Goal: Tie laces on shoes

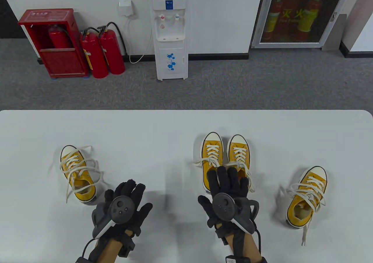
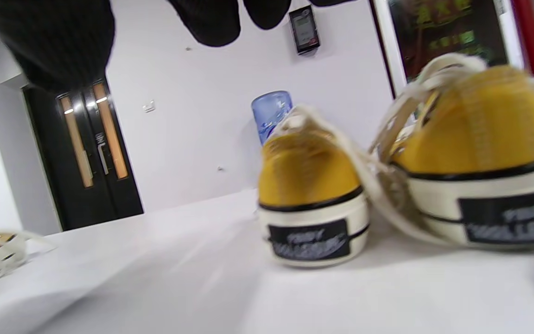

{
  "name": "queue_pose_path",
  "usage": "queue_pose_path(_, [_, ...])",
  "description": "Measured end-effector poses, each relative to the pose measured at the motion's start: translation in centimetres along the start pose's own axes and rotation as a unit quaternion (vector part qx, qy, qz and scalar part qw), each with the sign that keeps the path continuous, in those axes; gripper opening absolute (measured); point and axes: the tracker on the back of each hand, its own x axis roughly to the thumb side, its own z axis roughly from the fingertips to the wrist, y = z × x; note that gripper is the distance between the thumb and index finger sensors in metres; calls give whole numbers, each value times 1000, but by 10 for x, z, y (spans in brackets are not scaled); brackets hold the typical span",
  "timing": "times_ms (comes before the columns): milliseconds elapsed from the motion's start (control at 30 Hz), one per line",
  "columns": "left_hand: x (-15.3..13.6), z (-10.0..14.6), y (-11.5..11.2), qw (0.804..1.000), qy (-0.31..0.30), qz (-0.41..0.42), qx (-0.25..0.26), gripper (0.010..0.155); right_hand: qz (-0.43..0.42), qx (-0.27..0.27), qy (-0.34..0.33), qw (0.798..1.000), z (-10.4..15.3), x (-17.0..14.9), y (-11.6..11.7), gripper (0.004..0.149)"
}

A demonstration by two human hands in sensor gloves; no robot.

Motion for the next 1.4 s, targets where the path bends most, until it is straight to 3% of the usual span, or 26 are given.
queue_pose_path(333, [4,1,0,1000,-3,-20,5,78,38,24,-42,998,14,4,29,86])
queue_pose_path(667, [4,1,-2,999,10,-41,10,76,-3,22,-35,999,15,-4,24,85])
queue_pose_path(933, [-4,-4,13,997,45,-56,30,76,4,35,-35,999,13,-1,29,84])
queue_pose_path(1167, [-36,-13,50,984,127,-97,82,70,7,35,-47,998,15,5,28,83])
queue_pose_path(1400, [-94,-21,81,962,230,-112,96,66,12,37,-49,998,15,7,27,83])
